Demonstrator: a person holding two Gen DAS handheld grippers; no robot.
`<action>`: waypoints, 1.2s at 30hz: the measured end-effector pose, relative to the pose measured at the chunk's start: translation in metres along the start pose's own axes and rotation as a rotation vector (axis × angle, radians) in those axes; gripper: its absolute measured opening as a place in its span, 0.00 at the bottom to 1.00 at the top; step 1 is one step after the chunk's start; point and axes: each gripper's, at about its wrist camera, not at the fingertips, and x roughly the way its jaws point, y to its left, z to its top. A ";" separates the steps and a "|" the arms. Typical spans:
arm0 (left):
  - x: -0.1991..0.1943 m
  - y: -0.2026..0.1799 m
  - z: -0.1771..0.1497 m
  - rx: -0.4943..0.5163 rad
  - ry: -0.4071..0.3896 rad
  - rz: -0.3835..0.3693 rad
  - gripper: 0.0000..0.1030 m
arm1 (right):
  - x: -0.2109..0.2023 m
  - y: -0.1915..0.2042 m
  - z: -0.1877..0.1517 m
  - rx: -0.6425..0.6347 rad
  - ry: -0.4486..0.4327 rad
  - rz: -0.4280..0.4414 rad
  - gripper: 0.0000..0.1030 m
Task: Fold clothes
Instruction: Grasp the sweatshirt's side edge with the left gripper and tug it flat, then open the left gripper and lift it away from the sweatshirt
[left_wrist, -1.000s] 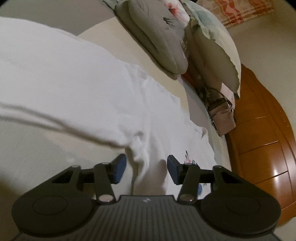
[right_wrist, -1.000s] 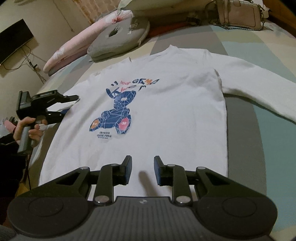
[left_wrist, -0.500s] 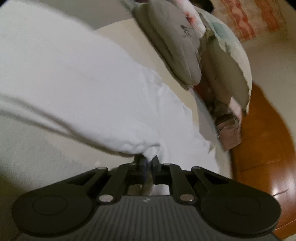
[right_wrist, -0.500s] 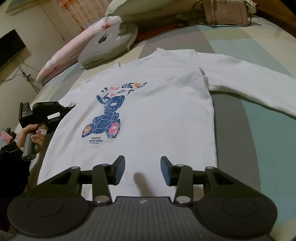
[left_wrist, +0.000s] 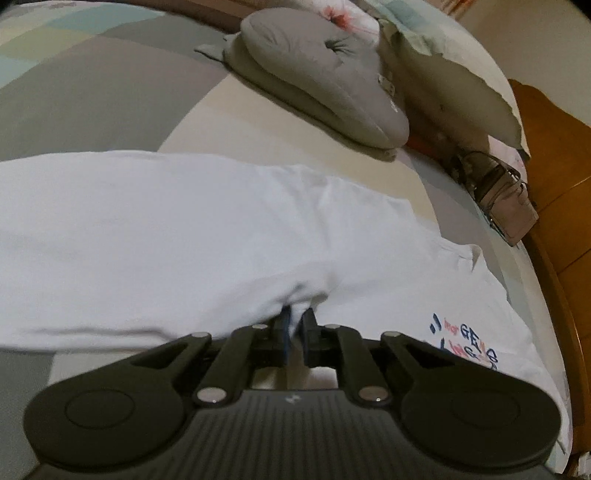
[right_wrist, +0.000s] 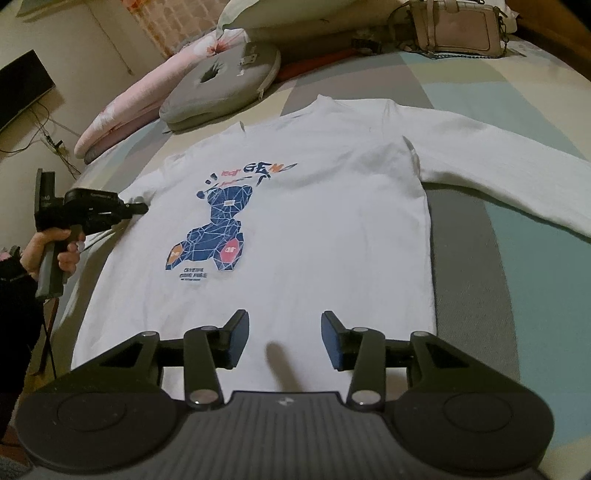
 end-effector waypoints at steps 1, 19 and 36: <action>-0.006 0.002 -0.003 -0.003 -0.006 -0.005 0.09 | -0.001 0.000 -0.001 -0.001 -0.002 0.002 0.50; -0.043 -0.022 -0.073 0.100 -0.006 0.037 0.23 | -0.026 0.013 -0.008 -0.010 -0.056 0.018 0.54; -0.076 -0.040 -0.078 0.258 -0.028 0.269 0.07 | -0.030 0.006 -0.009 -0.039 -0.066 -0.030 0.57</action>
